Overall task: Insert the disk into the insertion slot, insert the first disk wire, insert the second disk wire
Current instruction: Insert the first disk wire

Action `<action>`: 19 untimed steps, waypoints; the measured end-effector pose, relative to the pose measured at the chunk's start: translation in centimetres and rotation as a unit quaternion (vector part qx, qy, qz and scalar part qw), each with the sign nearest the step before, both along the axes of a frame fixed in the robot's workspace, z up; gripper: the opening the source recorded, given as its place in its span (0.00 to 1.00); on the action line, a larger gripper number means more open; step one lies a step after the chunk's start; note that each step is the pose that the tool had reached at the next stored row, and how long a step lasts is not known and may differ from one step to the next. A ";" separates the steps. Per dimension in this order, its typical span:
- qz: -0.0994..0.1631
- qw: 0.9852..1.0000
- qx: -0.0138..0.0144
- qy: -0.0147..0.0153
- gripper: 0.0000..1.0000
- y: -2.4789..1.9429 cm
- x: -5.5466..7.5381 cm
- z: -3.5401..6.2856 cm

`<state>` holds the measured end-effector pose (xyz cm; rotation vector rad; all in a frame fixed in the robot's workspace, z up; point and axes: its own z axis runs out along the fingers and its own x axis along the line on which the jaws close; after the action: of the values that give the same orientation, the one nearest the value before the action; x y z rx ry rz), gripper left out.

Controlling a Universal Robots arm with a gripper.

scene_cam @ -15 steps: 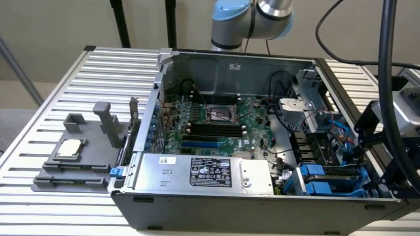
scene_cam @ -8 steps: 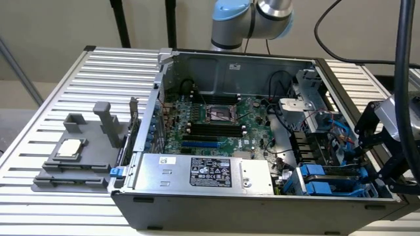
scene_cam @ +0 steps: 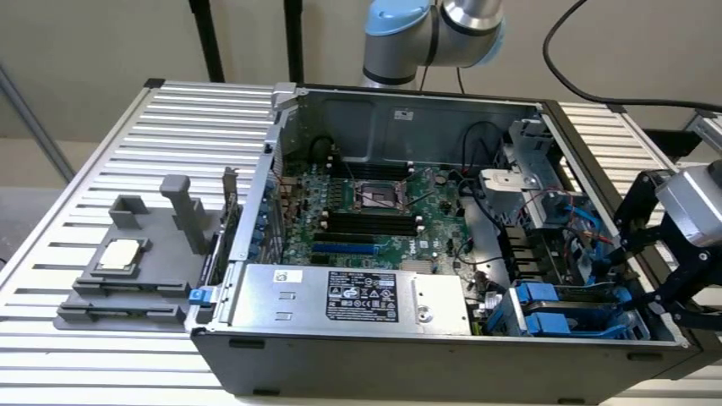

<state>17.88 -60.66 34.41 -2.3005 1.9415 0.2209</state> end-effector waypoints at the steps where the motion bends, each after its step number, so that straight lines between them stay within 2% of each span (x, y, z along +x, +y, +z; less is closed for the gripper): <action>1: 0.002 1.000 0.001 0.000 0.48 0.00 0.0 0.00; 3: 0.008 1.000 0.002 0.000 0.48 -0.01 0.1 0.00; 4: 0.010 1.000 0.002 0.000 0.41 -0.02 0.1 0.00; 9: 0.026 1.000 0.002 0.000 0.41 -0.06 0.1 -0.01; 10: 0.029 1.000 0.002 0.000 0.32 -0.06 0.1 -0.01; 11: 0.032 0.999 0.002 0.000 0.32 -0.07 0.1 -0.01; 12: 0.035 0.999 0.002 0.000 0.25 -0.08 0.1 -0.01; 19: 0.053 0.999 0.003 0.000 0.23 -0.14 0.1 -0.04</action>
<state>17.99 -60.80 34.37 -2.4028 1.8174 0.2370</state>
